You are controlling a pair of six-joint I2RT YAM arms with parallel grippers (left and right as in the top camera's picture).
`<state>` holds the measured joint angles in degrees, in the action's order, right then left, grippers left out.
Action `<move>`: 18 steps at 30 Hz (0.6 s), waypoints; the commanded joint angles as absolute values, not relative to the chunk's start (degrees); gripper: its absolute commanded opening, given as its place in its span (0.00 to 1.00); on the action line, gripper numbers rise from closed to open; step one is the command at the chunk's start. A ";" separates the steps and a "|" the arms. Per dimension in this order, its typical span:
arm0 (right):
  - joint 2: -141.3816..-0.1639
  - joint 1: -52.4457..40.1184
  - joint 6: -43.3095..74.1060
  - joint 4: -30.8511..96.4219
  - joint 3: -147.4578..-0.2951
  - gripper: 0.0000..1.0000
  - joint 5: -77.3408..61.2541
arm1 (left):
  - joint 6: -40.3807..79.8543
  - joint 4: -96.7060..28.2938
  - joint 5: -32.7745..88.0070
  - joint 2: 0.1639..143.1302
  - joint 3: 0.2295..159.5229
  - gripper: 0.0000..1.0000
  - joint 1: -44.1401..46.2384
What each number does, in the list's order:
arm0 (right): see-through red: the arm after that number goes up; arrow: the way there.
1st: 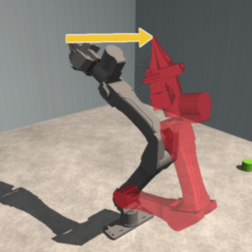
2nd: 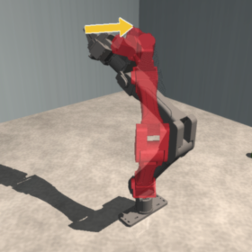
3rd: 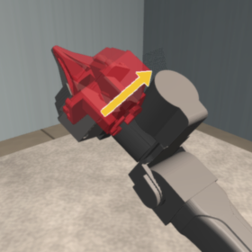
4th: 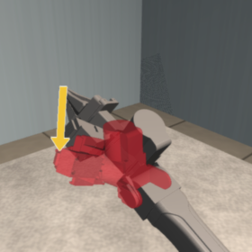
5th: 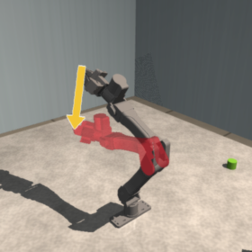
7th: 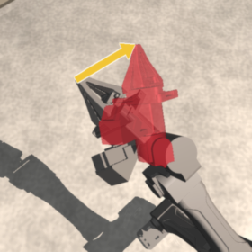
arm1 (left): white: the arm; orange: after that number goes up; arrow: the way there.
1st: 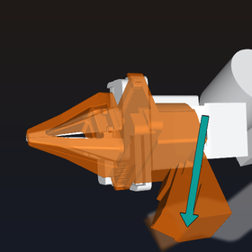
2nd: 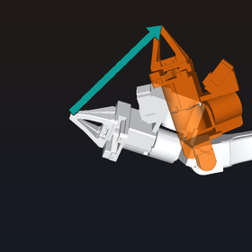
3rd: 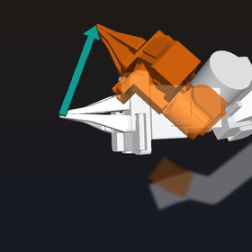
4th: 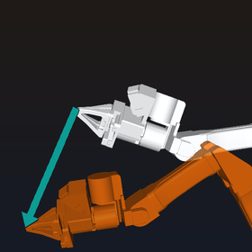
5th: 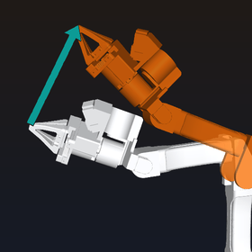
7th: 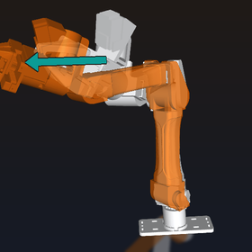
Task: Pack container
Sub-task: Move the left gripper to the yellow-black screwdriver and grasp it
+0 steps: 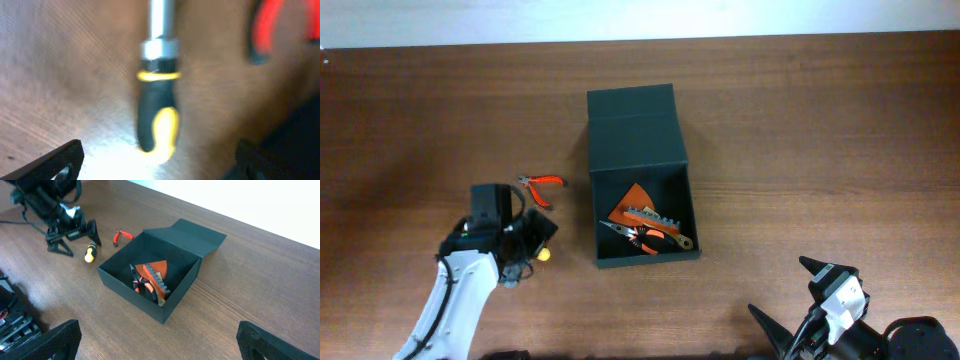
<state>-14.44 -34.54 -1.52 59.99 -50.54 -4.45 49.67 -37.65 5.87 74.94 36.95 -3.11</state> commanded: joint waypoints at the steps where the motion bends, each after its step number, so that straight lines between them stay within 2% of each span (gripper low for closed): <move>1: -14.15 -34.50 -0.99 59.79 -50.46 0.99 -3.81 | 53.63 -36.64 7.16 77.67 36.29 0.99 -3.01; 11: -14.15 -34.50 -0.99 59.79 -50.46 0.99 -3.81 | 54.87 -36.40 10.90 86.00 36.32 1.00 -3.05; 18: -14.15 -34.50 -0.99 59.79 -50.46 0.99 -3.81 | 57.10 -36.42 10.94 86.19 36.45 0.71 -3.16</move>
<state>-14.44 -34.54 -1.52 59.96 -50.54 -4.32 55.70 -37.04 8.21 83.85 38.04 -3.18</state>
